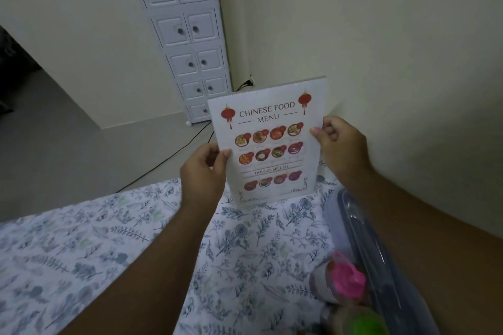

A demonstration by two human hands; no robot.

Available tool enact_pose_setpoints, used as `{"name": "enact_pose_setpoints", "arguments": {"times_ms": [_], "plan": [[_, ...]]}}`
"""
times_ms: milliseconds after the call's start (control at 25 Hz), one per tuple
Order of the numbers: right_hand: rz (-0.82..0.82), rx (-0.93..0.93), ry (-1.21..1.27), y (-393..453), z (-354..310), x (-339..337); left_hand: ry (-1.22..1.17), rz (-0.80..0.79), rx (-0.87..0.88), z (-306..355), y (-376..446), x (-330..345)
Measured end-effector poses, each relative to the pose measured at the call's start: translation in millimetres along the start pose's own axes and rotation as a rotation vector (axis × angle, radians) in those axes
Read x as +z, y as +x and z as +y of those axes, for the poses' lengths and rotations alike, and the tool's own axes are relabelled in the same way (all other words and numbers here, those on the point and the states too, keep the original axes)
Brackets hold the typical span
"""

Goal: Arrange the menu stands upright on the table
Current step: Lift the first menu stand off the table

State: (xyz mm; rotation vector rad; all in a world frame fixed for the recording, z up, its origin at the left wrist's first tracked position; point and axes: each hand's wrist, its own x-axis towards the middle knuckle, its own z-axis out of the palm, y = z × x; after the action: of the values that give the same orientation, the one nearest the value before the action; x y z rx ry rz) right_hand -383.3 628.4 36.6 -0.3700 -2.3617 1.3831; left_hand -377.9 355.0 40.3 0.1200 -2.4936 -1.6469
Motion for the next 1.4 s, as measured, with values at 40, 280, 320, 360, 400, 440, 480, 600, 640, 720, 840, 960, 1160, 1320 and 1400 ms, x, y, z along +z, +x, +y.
{"name": "enact_pose_setpoints", "arguments": {"times_ms": [40, 280, 320, 360, 400, 440, 480, 600, 640, 720, 840, 960, 1160, 1320, 1400], "plan": [[0.005, 0.003, -0.008, -2, -2, 0, 0.011, 0.005, -0.004, 1, -1, 0], [-0.173, 0.134, -0.167, -17, -40, -10, 0.089, -0.033, -0.019, 25, -14, -14], [-0.217, 0.143, -0.209, -23, -51, -13, 0.109, -0.047, -0.012, 30, -19, -21], [-0.251, 0.139, -0.246, -33, -64, -17, 0.147, -0.061, 0.001, 35, -26, -29], [-0.278, 0.125, -0.273, -44, -78, -21, 0.197, -0.073, 0.018, 40, -34, -39], [-0.295, 0.098, -0.292, -61, -93, -25, 0.242, -0.082, 0.042, 46, -45, -53], [-0.304, 0.067, -0.316, -78, -110, -27, 0.279, -0.095, 0.072, 51, -57, -68], [-0.32, -0.051, -0.478, -144, -157, -23, 0.401, -0.146, 0.148, 57, -106, -124], [-0.334, -0.085, -0.536, -173, -173, -18, 0.447, -0.152, 0.168, 55, -127, -147], [-0.37, -0.139, -0.614, -230, -200, -3, 0.518, -0.162, 0.211, 46, -170, -189], [-0.453, -0.189, -0.673, -320, -228, 28, 0.556, -0.151, 0.208, 19, -234, -252], [-0.549, -0.246, -0.681, -389, -242, 63, 0.573, -0.114, 0.147, -13, -292, -306], [-0.69, -0.44, -0.672, -458, -248, 119, 0.627, 0.019, 0.002, -66, -351, -389], [-0.792, -0.499, -0.612, -473, -252, 162, 0.57, 0.2, -0.184, -95, -372, -444], [-0.818, -0.444, -0.548, -475, -256, 180, 0.467, 0.239, -0.237, -105, -369, -467]]}}
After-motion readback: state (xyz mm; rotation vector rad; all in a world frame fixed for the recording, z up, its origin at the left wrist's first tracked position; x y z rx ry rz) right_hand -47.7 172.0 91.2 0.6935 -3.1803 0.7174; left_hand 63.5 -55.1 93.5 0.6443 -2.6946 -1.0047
